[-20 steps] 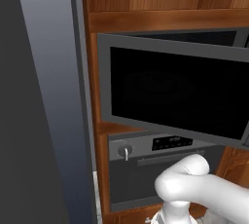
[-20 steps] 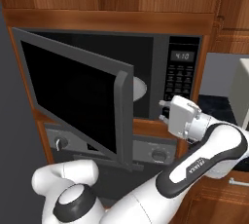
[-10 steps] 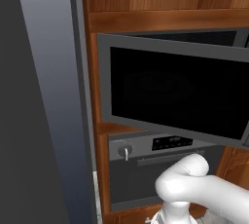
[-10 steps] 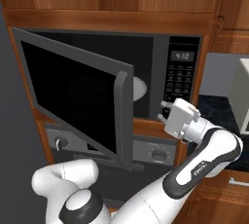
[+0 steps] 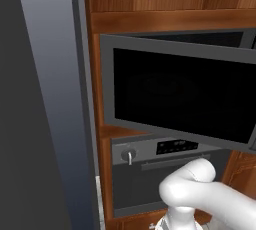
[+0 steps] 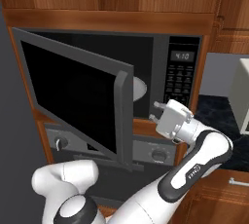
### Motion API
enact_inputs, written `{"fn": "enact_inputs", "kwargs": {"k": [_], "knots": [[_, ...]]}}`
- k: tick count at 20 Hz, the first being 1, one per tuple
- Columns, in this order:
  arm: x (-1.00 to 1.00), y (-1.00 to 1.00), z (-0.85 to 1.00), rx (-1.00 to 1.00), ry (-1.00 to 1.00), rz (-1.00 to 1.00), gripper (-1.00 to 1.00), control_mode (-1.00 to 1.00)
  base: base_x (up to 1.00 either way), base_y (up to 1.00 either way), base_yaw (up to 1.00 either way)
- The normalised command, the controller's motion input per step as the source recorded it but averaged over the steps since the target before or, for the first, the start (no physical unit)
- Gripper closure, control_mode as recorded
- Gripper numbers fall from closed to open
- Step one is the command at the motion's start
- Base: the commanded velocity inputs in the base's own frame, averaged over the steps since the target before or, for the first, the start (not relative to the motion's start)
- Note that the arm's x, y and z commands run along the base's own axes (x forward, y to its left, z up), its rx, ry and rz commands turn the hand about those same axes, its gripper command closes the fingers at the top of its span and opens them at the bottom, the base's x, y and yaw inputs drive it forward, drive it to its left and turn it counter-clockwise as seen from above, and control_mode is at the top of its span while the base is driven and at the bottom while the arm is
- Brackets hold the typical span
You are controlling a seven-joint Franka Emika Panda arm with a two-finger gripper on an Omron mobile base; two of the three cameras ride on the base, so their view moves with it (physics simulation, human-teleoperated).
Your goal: Retrieve the reheated potato from the microwave, then place the potato, cheese, and condiment on the cutting board.
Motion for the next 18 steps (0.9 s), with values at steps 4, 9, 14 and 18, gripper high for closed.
{"fn": "enact_inputs", "kwargs": {"k": [4, 9, 14, 18], "knots": [[-0.48, 0.4, 0.0, 0.0, 0.0, 0.01, -1.0, -1.0, 0.0, 0.0, 0.0], [-0.49, 0.43, 0.0, 0.0, -0.02, 0.02, -1.0, -1.0, 0.0, 0.0, 0.0], [-0.55, 0.47, 0.01, 0.0, -0.02, 0.02, -1.0, -1.0, 0.0, 0.0, 0.0], [-0.68, 0.51, 0.15, 0.0, -0.04, 0.03, -1.0, -1.0, 0.0, 0.0, 0.0]]}}
